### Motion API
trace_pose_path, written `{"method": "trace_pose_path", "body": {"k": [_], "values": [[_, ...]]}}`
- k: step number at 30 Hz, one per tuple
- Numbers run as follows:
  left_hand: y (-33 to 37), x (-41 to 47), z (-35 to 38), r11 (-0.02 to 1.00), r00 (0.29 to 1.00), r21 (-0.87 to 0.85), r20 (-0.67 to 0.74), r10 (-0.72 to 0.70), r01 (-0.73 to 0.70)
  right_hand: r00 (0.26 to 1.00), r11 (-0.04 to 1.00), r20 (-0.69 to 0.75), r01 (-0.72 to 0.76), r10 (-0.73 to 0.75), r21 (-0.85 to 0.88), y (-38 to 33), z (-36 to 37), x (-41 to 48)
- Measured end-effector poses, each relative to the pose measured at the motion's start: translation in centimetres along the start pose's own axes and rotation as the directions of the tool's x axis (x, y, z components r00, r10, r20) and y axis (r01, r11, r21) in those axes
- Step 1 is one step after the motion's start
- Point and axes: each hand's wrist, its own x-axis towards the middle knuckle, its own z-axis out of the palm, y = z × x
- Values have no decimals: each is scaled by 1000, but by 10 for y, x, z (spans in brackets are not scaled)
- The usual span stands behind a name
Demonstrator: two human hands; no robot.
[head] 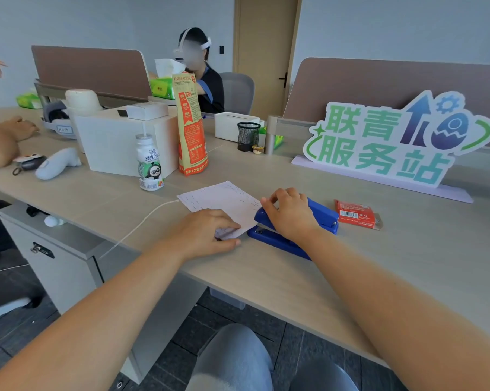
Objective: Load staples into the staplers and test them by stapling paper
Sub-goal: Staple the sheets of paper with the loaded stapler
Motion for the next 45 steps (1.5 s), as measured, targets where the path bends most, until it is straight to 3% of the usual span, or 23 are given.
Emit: {"method": "trace_pose_path", "body": {"k": [6, 12, 18, 22, 24, 26, 29, 34, 39, 45], "values": [[-1, 0, 3, 987, 994, 125, -21, 106, -103, 999, 999, 19, -26, 25, 37, 0, 1, 0], [6, -6, -4, 947, 958, 165, -35, 285, -275, 997, 999, 63, -40, 39, 22, -3, -2, 1], [8, -6, -4, 923, 934, 157, -22, 358, -350, 991, 1000, 130, -25, 27, -15, -6, -5, 10], [7, -9, -3, 960, 949, -15, -154, 276, -281, 981, 1000, 193, 0, -3, 12, -19, -7, 18], [6, -6, -3, 985, 964, -54, -218, 151, -166, 969, 1000, 245, 19, -18, -2, -27, -5, 24], [4, 0, -3, 998, 992, -38, -119, -49, 45, 946, 999, 322, 35, -28, -18, -33, -3, 28], [3, 6, 0, 963, 952, 42, 145, -270, 267, 910, 995, 411, 77, -46, -59, -36, 1, 36], [0, 8, 3, 954, 926, 85, 231, -300, 288, 890, 1000, 455, -18, 22, -15, -38, 6, 46], [-1, 7, 4, 955, 927, 83, 233, -295, 283, 915, 980, 400, 123, -52, -154, -29, 18, 51], [-1, 7, 3, 938, 901, 111, 262, -346, 328, 915, 941, 399, 188, -65, -280, -26, 23, 46]]}}
